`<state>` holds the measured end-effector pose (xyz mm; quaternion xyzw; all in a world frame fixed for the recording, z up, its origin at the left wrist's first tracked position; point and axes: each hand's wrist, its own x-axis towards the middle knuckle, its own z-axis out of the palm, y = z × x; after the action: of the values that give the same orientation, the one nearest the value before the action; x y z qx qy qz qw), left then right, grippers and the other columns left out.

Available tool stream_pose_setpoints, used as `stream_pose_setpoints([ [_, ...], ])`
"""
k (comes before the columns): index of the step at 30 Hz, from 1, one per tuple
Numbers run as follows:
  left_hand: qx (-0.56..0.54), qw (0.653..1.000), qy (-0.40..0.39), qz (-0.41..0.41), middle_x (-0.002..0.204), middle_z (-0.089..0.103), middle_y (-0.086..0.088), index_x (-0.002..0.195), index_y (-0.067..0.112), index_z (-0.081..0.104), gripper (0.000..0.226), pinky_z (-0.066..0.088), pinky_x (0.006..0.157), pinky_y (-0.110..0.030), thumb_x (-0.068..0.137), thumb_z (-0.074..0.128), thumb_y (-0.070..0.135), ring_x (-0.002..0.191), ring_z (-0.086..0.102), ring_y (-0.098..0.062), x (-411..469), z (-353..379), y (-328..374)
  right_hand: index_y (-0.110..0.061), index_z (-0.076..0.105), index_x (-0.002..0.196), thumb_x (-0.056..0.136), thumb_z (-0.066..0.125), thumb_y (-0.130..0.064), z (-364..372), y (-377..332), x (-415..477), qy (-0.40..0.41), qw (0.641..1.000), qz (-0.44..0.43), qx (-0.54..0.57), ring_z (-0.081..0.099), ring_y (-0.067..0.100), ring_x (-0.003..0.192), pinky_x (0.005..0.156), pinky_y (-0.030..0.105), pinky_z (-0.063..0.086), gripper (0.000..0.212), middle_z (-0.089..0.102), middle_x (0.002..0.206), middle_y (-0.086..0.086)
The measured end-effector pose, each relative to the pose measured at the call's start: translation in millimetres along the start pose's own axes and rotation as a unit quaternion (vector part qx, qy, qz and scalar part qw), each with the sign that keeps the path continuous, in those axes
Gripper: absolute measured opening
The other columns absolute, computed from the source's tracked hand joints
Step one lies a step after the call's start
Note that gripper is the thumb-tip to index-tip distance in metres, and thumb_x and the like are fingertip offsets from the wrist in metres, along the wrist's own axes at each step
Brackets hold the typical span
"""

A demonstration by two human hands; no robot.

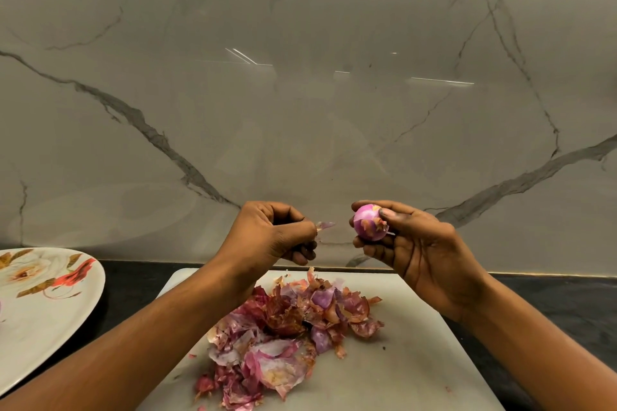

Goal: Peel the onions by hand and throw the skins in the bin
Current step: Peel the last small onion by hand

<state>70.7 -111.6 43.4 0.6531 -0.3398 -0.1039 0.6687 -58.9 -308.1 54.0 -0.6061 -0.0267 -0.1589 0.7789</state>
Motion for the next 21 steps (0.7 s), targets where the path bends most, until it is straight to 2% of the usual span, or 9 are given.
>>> stream_pose_setpoints([
  [5, 0.017, 1.000, -0.026, -0.001, 0.080, 0.076, -0.021, 0.089, -0.005, 0.077, 0.004, 0.063, 0.066, -0.032, 0.085, 0.079, -0.004, 0.067, 0.072, -0.025, -4.0, 3.9, 0.0, -0.006, 0.075, 0.119, 0.086, 0.075, -0.015, 0.8, 5.3, 2.5, 0.004, 1.000, 0.011, -0.029, 0.074, 0.043, 0.109, 0.088, 0.035, 0.064, 0.034, 0.073, 0.122, 0.025],
  [7, 0.019, 0.999, -0.039, 0.000, 0.083, 0.076, -0.023, 0.091, -0.003, 0.077, 0.010, 0.062, 0.065, -0.031, 0.083, 0.081, -0.006, 0.068, 0.071, -0.024, -5.3, 4.7, 0.0, -0.002, 0.070, 0.124, 0.090, 0.076, -0.011, 1.3, 7.1, 2.6, 0.002, 0.999, 0.020, -0.042, 0.074, 0.043, 0.109, 0.089, 0.036, 0.064, 0.035, 0.074, 0.121, 0.025],
  [11, 0.018, 0.998, -0.060, 0.003, 0.085, 0.076, -0.023, 0.093, 0.001, 0.082, 0.015, 0.063, 0.065, -0.033, 0.088, 0.073, -0.010, 0.071, 0.071, -0.027, -6.2, 6.3, 1.4, 0.000, 0.066, 0.125, 0.086, 0.070, -0.011, 4.4, 6.5, 1.8, -0.004, 0.998, 0.028, -0.052, 0.075, 0.041, 0.107, 0.087, 0.034, 0.065, 0.041, 0.075, 0.117, 0.024],
  [14, 0.015, 0.998, -0.057, 0.005, 0.084, 0.077, -0.021, 0.094, 0.002, 0.083, 0.014, 0.064, 0.065, -0.035, 0.091, 0.072, -0.006, 0.071, 0.072, -0.028, -6.4, 7.1, 1.8, -0.001, 0.067, 0.126, 0.084, 0.071, -0.012, 5.6, 6.5, 1.4, -0.006, 0.998, 0.028, -0.063, 0.076, 0.039, 0.106, 0.086, 0.033, 0.065, 0.043, 0.076, 0.117, 0.022],
  [16, 0.013, 0.998, -0.055, 0.011, 0.084, 0.077, -0.020, 0.095, 0.003, 0.083, 0.009, 0.064, 0.067, -0.035, 0.088, 0.078, 0.001, 0.072, 0.072, -0.028, -6.6, 6.6, 2.8, -0.001, 0.068, 0.125, 0.083, 0.073, -0.012, 5.9, 6.5, 1.5, -0.002, 0.997, 0.026, -0.076, 0.076, 0.037, 0.105, 0.086, 0.033, 0.065, 0.043, 0.076, 0.117, 0.021],
  [18, 0.017, 0.998, -0.053, 0.018, 0.085, 0.078, -0.018, 0.096, 0.003, 0.083, 0.013, 0.065, 0.068, -0.036, 0.084, 0.083, 0.008, 0.073, 0.073, -0.028, -7.0, 6.7, 2.8, -0.003, 0.069, 0.124, 0.083, 0.074, -0.013, 6.6, 6.5, 1.3, 0.001, 0.995, 0.021, -0.094, 0.076, 0.036, 0.106, 0.087, 0.033, 0.065, 0.042, 0.077, 0.117, 0.019],
  [21, 0.031, 0.998, -0.045, 0.028, 0.083, 0.078, -0.017, 0.093, 0.004, 0.083, 0.011, 0.065, 0.067, -0.035, 0.083, 0.084, 0.008, 0.072, 0.074, -0.027, -7.2, 7.6, 1.6, -0.004, 0.070, 0.123, 0.083, 0.075, -0.013, 7.0, 7.5, 1.5, 0.006, 0.993, 0.016, -0.120, 0.076, 0.034, 0.108, 0.087, 0.033, 0.064, 0.041, 0.077, 0.116, 0.016],
])
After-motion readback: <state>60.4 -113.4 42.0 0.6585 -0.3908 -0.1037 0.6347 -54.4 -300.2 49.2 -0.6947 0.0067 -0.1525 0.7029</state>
